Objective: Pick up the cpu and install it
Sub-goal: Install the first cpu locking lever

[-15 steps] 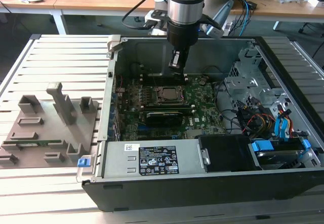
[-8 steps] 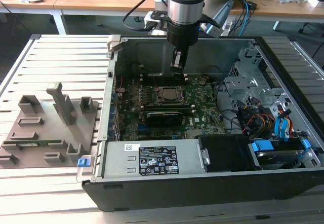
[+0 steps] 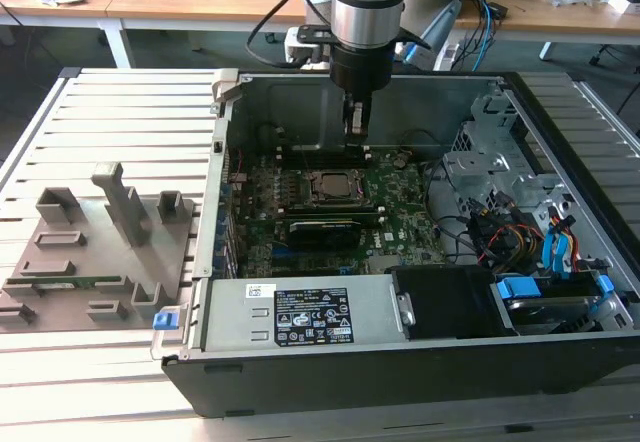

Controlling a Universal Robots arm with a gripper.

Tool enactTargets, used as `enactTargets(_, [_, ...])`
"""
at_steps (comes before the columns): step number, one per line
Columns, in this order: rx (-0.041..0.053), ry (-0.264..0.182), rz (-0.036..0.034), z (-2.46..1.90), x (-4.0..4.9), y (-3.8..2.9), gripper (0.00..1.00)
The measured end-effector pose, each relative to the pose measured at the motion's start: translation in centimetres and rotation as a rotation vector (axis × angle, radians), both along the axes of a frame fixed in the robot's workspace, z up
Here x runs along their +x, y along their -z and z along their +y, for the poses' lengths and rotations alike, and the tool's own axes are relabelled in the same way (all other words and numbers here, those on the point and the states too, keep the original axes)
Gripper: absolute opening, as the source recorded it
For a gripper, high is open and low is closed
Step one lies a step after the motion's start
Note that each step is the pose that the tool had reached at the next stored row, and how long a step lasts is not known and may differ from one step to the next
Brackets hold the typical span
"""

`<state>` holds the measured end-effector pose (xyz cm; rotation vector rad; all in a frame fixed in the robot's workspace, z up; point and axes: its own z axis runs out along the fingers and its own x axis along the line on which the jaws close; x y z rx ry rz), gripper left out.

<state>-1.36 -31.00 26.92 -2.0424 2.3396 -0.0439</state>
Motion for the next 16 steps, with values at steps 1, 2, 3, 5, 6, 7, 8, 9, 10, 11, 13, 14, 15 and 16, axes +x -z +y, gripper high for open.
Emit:
enactTargets(1, [-0.0001, -0.018, 0.0000, 0.01, 0.00, 0.01, 0.11])
enactTargets(2, [0.0001, -0.023, 0.0026, 0.00, 0.04, 0.00, 0.11])
enactTargets(3, [0.0003, -0.023, 0.0501, 0.00, 0.23, 0.01, 0.11])
enactTargets(5, [-0.0003, -0.043, 0.0691, 0.00, 0.29, 0.00, 0.11])
enactTargets(6, [-0.0011, -0.073, 0.0690, 0.00, 0.29, 0.01, 0.11])
enactTargets(7, [-0.0016, -0.085, 0.0690, 0.00, 0.29, 0.01, 0.11])
enactTargets(8, [-0.0016, -0.088, 0.0689, 0.00, 0.29, 0.01, 0.11])
enactTargets(9, [-0.0018, -0.088, 0.0690, 0.00, 0.29, 0.01, 0.11])
enactTargets(10, [-0.0018, -0.088, 0.0690, 0.00, 0.29, 0.01, 0.11])
enactTargets(11, [-0.0017, -0.088, 0.0689, 0.00, 0.24, 0.01, 0.11])
enactTargets(13, [0.0038, -0.088, 0.0681, 0.00, -1.02, 0.01, 0.11])
enactTargets(14, [0.0225, -0.089, 0.0662, 0.00, -1.89, 0.01, 0.11])
enactTargets(15, [0.0321, -0.089, 0.0653, 0.00, -2.41, 0.01, 0.11])
enactTargets(16, [0.0331, -0.090, 0.0652, 0.01, -2.74, 0.02, 0.11])
